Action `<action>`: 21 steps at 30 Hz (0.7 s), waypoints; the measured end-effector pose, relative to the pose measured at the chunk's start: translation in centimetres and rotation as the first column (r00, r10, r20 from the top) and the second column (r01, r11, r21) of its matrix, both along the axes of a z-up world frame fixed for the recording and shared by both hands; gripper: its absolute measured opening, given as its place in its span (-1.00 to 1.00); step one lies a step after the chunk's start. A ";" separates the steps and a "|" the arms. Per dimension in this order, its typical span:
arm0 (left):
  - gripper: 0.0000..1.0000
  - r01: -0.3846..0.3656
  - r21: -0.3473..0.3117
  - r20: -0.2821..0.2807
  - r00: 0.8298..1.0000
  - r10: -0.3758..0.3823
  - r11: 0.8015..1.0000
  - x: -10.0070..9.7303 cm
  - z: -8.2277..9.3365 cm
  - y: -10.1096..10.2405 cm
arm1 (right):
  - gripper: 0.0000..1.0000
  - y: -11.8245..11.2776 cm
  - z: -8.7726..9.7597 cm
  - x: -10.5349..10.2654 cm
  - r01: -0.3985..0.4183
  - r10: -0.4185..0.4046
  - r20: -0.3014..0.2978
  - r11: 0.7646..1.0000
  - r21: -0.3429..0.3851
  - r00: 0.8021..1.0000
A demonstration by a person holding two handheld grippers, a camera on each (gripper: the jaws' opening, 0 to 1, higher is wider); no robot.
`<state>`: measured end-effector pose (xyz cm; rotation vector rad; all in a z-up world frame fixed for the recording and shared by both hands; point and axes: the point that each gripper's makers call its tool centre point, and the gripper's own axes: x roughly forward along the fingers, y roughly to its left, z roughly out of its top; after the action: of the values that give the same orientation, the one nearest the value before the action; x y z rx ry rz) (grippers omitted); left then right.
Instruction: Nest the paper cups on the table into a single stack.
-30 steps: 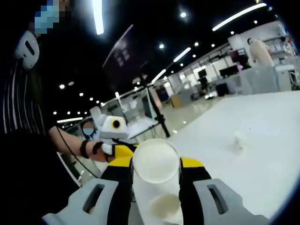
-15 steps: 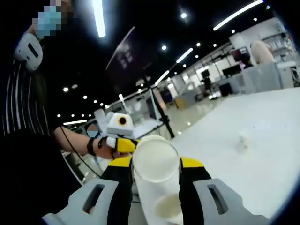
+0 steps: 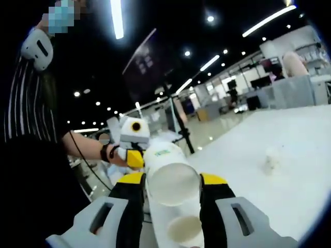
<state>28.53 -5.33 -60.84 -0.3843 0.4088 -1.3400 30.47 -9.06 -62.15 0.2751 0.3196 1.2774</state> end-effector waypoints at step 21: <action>-1.00 0.046 0.067 0.025 0.999 -0.048 0.997 0.1 0.5 -0.4 | 0.18 -0.6 0.1 0.3 0.028 -0.027 0.045 0.999 -0.020 0.999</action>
<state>28.62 -5.68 -60.34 -0.3029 0.4417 -1.3724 30.74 -9.64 -62.08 0.2324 0.2900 1.2509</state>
